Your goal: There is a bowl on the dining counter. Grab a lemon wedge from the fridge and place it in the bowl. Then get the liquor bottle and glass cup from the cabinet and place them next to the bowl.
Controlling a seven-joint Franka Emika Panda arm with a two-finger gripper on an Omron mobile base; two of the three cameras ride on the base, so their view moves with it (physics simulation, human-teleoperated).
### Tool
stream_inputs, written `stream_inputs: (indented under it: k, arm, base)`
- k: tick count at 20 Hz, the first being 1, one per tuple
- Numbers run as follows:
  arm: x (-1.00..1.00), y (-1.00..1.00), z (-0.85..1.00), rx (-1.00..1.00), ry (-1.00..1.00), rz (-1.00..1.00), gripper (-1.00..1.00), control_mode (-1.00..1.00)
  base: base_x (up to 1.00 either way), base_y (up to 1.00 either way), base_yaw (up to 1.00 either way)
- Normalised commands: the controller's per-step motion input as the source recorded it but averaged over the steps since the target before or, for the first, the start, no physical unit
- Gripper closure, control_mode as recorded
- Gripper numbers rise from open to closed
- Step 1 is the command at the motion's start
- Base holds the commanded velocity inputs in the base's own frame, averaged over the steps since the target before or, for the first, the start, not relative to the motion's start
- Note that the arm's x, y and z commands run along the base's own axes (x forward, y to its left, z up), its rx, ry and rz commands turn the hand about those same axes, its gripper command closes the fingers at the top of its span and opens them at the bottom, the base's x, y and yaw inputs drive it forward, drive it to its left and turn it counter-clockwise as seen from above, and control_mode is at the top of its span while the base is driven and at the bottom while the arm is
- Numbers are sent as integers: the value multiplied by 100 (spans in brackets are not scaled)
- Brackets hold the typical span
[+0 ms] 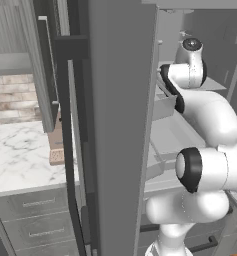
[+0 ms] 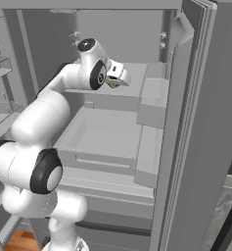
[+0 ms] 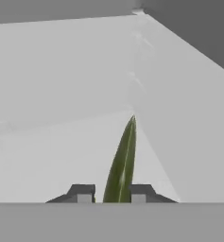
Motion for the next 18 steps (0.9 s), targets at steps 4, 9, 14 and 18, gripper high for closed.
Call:
stream_inputs:
  k: [4,9,14,18]
  arm:
    - [-10,-1,-4,0,3,-2,100,-100]
    - [-55,0,2,0,-5,0,100,-100]
    - [-71,0,16,0,-16,2,100,-100]
    - [-88,0,10,-6,-21,11,100,-100]
  base:
    - [0,0,0]
    - [0,0,0]
    - [0,0,0]
    - [0,0,0]
